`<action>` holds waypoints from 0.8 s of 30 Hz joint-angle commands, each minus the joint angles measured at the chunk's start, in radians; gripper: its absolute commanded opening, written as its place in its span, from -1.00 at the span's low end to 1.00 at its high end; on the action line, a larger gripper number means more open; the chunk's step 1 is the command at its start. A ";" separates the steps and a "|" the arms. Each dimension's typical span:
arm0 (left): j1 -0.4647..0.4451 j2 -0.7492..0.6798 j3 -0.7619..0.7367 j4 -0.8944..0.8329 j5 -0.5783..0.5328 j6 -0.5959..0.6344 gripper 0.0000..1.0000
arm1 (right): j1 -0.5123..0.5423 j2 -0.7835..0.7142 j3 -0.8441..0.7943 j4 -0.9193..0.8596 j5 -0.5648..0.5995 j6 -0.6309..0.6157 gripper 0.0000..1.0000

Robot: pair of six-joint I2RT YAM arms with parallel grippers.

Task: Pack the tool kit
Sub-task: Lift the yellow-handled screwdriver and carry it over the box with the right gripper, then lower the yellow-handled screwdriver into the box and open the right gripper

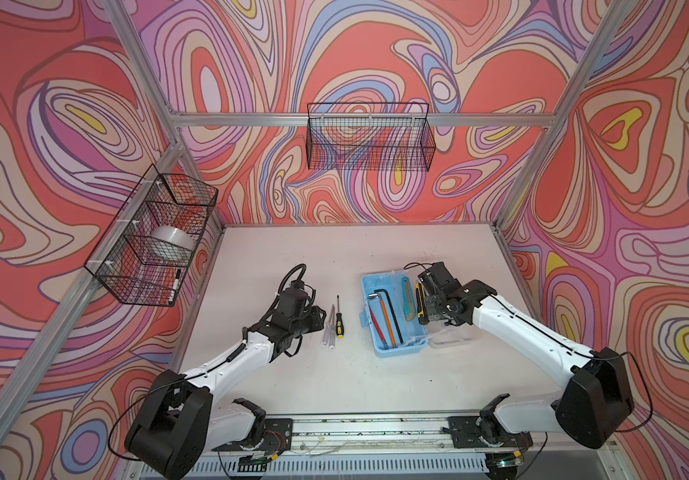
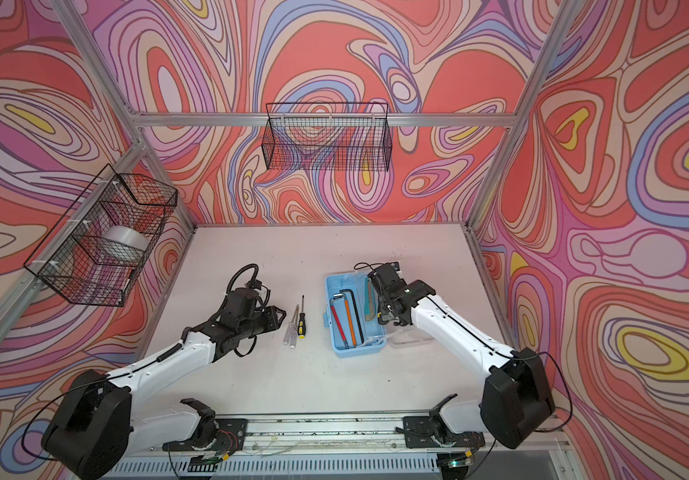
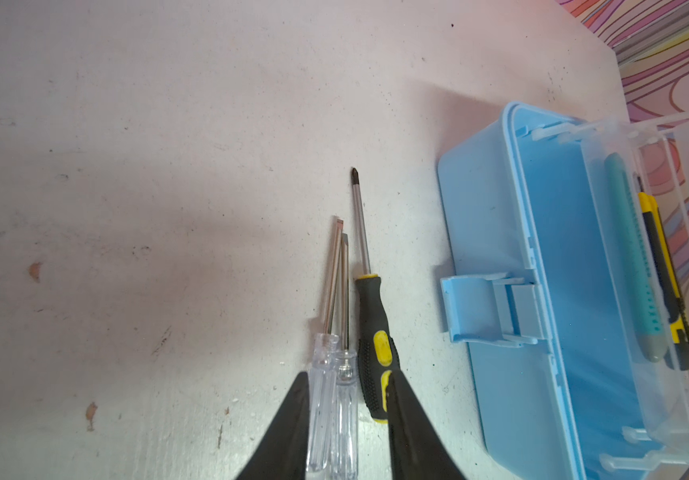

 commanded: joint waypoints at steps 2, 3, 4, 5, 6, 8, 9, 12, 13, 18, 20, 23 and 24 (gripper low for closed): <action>0.005 -0.020 0.025 -0.039 0.008 0.017 -0.35 | -0.006 -0.007 0.048 -0.026 0.011 0.003 -0.24; 0.006 -0.024 0.027 -0.044 0.009 0.019 -0.35 | -0.006 -0.016 0.053 -0.029 0.012 0.001 -0.21; 0.005 -0.027 0.028 -0.051 0.009 0.022 -0.35 | -0.006 -0.024 0.057 -0.031 0.013 0.000 -0.20; 0.006 -0.035 0.031 -0.059 0.007 0.026 -0.35 | -0.006 -0.034 0.066 -0.036 0.012 0.002 -0.20; 0.005 -0.043 0.030 -0.062 0.007 0.029 -0.35 | -0.006 -0.044 0.076 -0.044 0.006 0.006 -0.20; 0.005 -0.055 0.023 -0.064 0.005 0.033 -0.35 | -0.005 -0.071 0.090 -0.044 -0.029 0.008 -0.20; 0.003 -0.057 0.022 -0.066 0.007 0.035 -0.35 | -0.005 -0.089 0.092 -0.036 -0.056 0.013 -0.20; -0.003 -0.050 0.030 -0.088 0.007 0.050 -0.35 | -0.003 -0.140 0.094 0.001 -0.131 0.043 -0.22; -0.009 -0.046 0.037 -0.100 0.000 0.058 -0.35 | -0.002 -0.157 0.088 0.018 -0.151 0.054 -0.22; -0.093 -0.025 0.095 -0.196 -0.112 0.103 -0.36 | 0.096 -0.205 0.066 0.073 -0.153 0.107 -0.24; -0.136 0.000 0.130 -0.235 -0.171 0.111 -0.37 | 0.159 -0.199 0.064 0.086 -0.127 0.128 -0.24; -0.172 0.055 0.176 -0.318 -0.237 0.102 -0.39 | 0.214 -0.190 0.052 0.118 -0.125 0.145 -0.25; -0.180 0.067 0.181 -0.327 -0.250 0.097 -0.40 | 0.222 -0.190 0.042 0.130 -0.131 0.149 -0.24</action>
